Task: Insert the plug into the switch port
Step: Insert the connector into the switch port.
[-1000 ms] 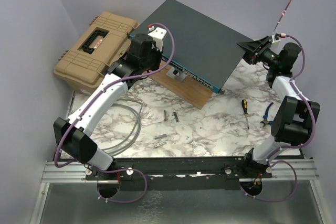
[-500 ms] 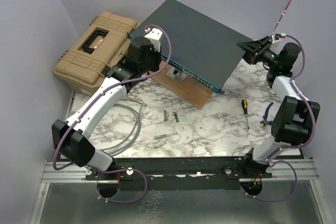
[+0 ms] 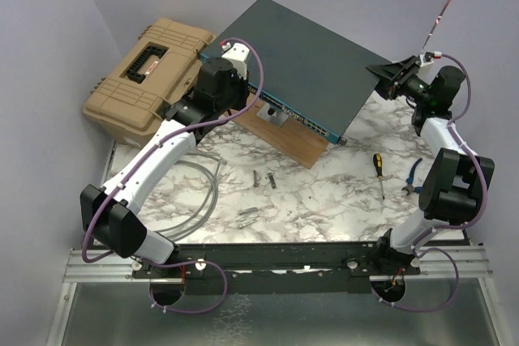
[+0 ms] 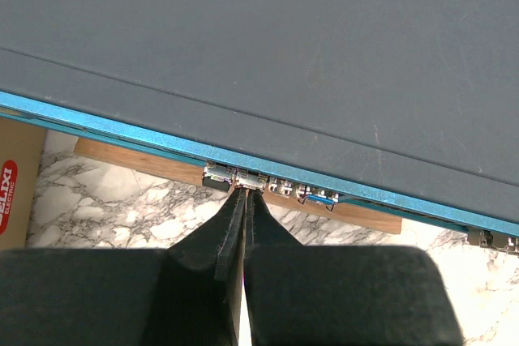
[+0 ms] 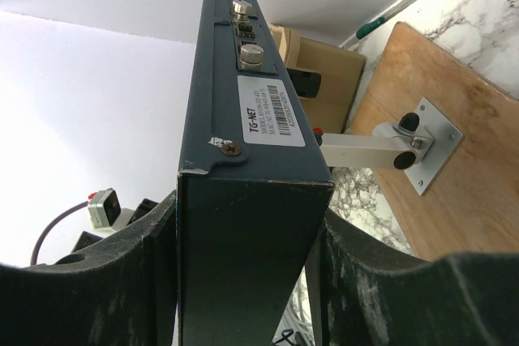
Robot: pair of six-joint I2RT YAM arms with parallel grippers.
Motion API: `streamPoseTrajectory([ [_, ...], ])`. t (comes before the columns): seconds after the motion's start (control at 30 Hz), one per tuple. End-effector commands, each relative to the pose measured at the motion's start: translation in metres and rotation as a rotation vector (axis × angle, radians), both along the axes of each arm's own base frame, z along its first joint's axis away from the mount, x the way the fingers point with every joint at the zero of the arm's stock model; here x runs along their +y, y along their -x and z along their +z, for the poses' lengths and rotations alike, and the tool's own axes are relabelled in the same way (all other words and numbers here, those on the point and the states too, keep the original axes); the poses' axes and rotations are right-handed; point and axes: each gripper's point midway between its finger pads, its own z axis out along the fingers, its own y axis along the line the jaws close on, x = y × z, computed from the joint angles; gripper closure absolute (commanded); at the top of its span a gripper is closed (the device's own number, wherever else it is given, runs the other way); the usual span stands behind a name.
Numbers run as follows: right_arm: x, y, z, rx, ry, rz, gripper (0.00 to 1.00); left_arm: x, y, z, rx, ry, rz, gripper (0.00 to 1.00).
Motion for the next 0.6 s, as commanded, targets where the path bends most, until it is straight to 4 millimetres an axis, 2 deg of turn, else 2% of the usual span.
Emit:
streamPoseTrajectory([
  [0.0,0.000,-0.003,-0.008,-0.027,0.045,0.023,0.69,-0.019,-0.028,0.060,-0.216,0.176,0.006,0.96],
  [0.4,0.000,-0.004,-0.009,-0.024,0.049,0.030,0.69,-0.018,-0.032,0.091,-0.314,0.344,0.060,0.93],
  [0.57,-0.001,-0.004,-0.010,-0.017,0.053,0.031,0.69,-0.026,-0.035,0.091,-0.311,0.365,0.035,0.91],
])
